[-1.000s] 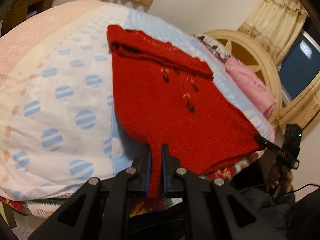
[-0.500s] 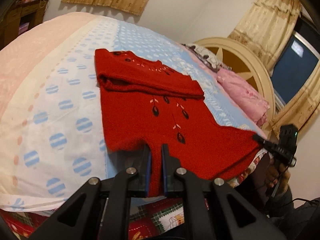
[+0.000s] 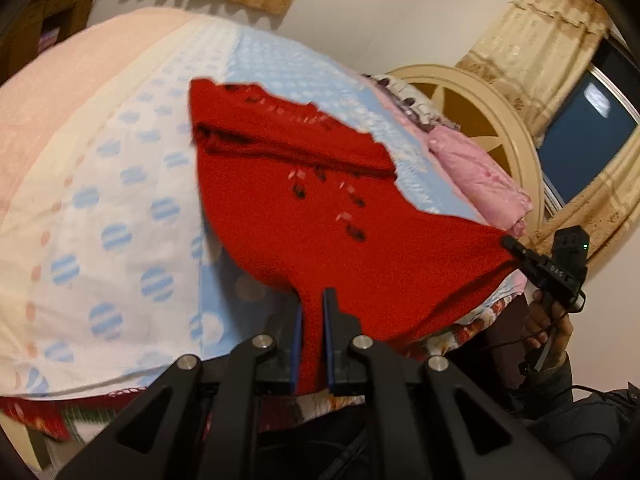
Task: Fold small clothes
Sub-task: 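Lift the held hem and fold it over toward the collar with both grippers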
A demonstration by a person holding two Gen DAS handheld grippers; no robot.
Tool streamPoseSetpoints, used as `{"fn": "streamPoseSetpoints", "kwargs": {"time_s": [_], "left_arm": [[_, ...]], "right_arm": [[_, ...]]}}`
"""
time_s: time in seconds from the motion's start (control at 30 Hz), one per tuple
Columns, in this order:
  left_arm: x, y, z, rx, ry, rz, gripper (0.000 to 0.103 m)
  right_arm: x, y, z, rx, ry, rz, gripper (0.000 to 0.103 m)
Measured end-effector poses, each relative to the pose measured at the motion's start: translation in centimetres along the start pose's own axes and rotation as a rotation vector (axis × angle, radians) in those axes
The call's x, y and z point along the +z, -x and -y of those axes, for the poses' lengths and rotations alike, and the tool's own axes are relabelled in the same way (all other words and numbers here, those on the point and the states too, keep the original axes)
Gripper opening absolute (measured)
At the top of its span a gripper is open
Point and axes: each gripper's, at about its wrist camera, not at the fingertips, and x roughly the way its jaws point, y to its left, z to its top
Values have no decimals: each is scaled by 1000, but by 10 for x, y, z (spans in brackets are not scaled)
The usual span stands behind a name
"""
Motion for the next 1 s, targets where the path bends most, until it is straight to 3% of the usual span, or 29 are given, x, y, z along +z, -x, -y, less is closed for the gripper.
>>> {"fn": "streamPoseSetpoints", "kwargs": {"time_s": [0.1, 0.3, 0.4, 0.53, 0.57, 0.63, 0.67, 0.7, 0.73, 0.83, 0.87, 0.9, 0.93, 1.0], "left_arm": [[-14, -6, -1, 8, 11, -40, 9], [-6, 16, 14, -103, 33, -33, 6], [-1, 27, 28, -91, -41, -1, 6], [-2, 10, 10, -34, -4, -35, 7], [-5, 0, 0, -11, 28, -64, 10], [-12, -13, -14, 18, 95, -101, 27], [-18, -24, -23, 16, 136, -134, 48], [-22, -31, -26, 21, 152, -157, 61], [-27, -35, -27, 22, 161, -173, 61], [-36, -50, -25, -46, 176, -219, 59], [-39, -55, -21, -61, 164, -231, 45], [-39, -57, -18, -67, 154, -239, 22], [-39, -57, -15, -70, 145, -247, 12], [-37, -50, -10, -80, 116, -225, 9]], "right_arm": [[-4, -2, 4, 0, -11, -10, 8], [-3, -1, 5, 10, -23, -21, 8], [-3, 1, 3, 16, -16, -16, 8], [-5, -1, 7, 10, -23, -19, 8], [-5, -1, 8, 8, -26, -20, 8], [-6, -2, 10, 4, -30, -23, 8], [-6, -2, 11, 4, -33, -24, 8], [-6, -2, 12, 4, -34, -25, 8], [-7, -3, 12, 3, -34, -27, 8], [-8, -6, 12, 4, -35, -34, 8], [-9, -6, 12, 2, -32, -35, 8], [-10, -7, 11, 0, -29, -37, 8], [-10, -7, 11, -1, -28, -38, 8], [-10, -8, 11, 0, -27, -41, 8]]}}
